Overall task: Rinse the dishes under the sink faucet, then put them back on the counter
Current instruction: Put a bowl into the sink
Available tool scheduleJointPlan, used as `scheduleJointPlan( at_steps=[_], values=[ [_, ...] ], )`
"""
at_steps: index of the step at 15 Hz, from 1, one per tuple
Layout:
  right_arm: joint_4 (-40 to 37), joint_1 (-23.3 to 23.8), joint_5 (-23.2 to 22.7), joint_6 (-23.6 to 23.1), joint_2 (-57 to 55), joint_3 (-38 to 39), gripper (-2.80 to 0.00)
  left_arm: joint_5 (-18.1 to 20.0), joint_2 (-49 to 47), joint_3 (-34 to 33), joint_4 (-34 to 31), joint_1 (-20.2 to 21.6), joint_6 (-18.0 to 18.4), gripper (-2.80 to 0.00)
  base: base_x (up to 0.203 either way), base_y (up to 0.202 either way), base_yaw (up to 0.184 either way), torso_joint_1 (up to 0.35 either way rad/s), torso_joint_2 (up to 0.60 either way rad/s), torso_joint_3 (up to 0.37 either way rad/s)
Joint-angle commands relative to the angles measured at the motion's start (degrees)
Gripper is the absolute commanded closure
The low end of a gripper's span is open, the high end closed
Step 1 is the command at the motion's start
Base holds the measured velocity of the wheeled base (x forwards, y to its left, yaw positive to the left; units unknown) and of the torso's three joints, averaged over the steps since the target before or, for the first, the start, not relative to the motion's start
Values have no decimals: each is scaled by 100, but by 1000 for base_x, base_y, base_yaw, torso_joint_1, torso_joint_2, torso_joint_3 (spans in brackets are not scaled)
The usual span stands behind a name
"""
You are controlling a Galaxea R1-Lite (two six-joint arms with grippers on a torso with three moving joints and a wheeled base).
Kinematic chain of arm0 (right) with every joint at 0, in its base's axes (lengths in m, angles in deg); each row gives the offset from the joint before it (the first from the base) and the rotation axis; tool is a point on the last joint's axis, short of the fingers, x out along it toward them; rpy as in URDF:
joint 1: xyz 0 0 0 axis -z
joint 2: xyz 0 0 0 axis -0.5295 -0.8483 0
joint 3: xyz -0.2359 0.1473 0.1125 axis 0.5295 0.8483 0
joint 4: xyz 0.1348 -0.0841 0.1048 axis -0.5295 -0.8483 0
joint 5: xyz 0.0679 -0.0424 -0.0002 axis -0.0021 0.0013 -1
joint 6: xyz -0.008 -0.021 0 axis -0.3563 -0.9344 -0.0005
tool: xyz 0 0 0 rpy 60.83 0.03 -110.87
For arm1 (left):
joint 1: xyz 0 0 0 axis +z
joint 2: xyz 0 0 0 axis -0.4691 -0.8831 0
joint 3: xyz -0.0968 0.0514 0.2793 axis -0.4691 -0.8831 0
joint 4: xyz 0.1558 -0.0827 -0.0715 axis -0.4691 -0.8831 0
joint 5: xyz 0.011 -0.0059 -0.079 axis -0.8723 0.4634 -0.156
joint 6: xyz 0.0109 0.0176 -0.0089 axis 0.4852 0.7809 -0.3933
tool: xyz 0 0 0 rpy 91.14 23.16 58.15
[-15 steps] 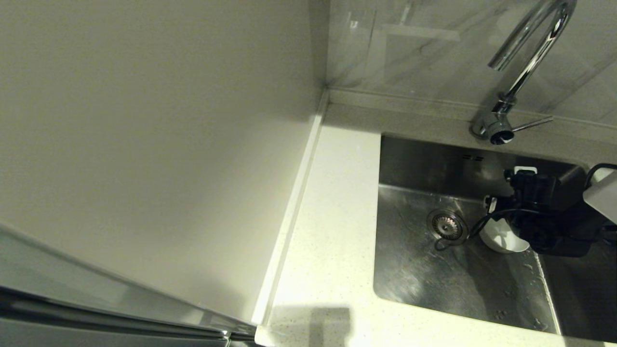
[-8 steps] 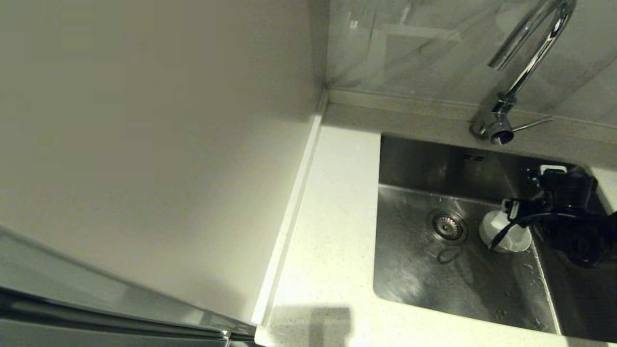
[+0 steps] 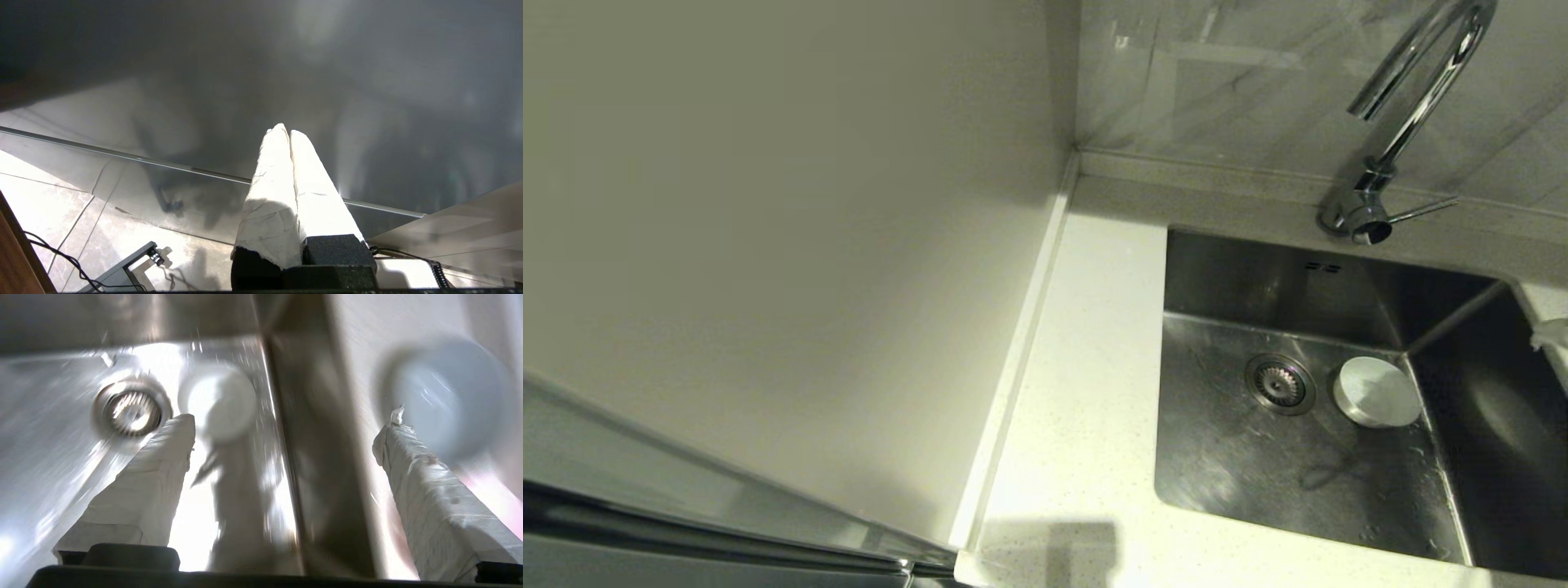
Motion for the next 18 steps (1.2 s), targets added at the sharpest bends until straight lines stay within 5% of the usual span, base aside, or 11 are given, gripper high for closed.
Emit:
scheduleJointPlan(
  at_steps=[1,5,9,14,18],
  values=[
    [-2461,499,-507,54,1119,-641,-280,-3,18,0,3,2,-2,0,0,0,0,0,0,0],
    [-2966,618,-585,-201,2437,-589,-280,-3,18,0,3,-5,-2,0,0,0,0,0,0,0],
    [-3127,689,-456,-139,2248,-414,-280,-3,25,0,3,2,-2,0,0,0,0,0,0,0],
    [-2903,704,-431,-879,1300,-489,-280,-3,18,0,3,2,-2,0,0,0,0,0,0,0],
    [-1700,1147,-729,-925,-535,-909,-280,-3,18,0,3,-4,-2,0,0,0,0,0,0,0]
  ],
)
